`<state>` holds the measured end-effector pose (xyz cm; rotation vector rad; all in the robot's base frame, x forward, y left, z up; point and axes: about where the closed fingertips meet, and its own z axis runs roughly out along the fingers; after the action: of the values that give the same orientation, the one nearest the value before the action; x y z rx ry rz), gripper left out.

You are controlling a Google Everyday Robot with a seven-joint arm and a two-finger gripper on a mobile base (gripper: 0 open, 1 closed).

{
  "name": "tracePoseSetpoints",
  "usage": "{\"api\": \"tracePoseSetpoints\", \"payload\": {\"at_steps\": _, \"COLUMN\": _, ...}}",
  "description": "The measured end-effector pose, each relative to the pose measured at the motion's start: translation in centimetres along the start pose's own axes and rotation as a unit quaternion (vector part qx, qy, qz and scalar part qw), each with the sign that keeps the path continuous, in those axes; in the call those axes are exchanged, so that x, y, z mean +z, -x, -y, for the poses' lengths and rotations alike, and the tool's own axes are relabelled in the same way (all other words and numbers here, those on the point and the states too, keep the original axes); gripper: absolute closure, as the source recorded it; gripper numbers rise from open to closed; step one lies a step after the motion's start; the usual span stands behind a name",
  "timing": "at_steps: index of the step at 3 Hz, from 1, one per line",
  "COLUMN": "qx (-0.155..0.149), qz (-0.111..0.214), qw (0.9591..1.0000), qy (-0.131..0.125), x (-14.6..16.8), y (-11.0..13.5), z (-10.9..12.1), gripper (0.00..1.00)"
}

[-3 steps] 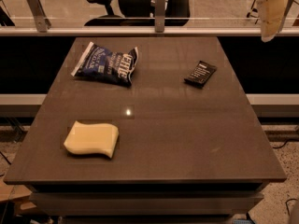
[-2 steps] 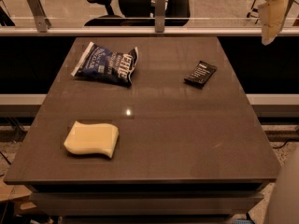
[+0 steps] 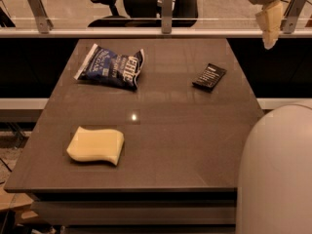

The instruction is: Move rxbar chocolate near sponge

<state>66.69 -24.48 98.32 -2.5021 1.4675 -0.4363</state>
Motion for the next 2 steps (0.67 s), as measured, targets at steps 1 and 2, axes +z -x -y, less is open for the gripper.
{"api": "tracePoseSetpoints", "payload": {"at_steps": 1, "qx": -0.032, "qz": -0.011, "qw": 0.9991, "qy": 0.024, "x": 2.6, "y": 0.1, "z": 1.4, "gripper": 0.00}}
{"api": "tracePoseSetpoints", "payload": {"at_steps": 2, "qx": -0.056, "qz": -0.011, "qw": 0.9976, "qy": 0.040, "x": 4.8, "y": -0.2, "z": 1.8, "gripper": 0.00}}
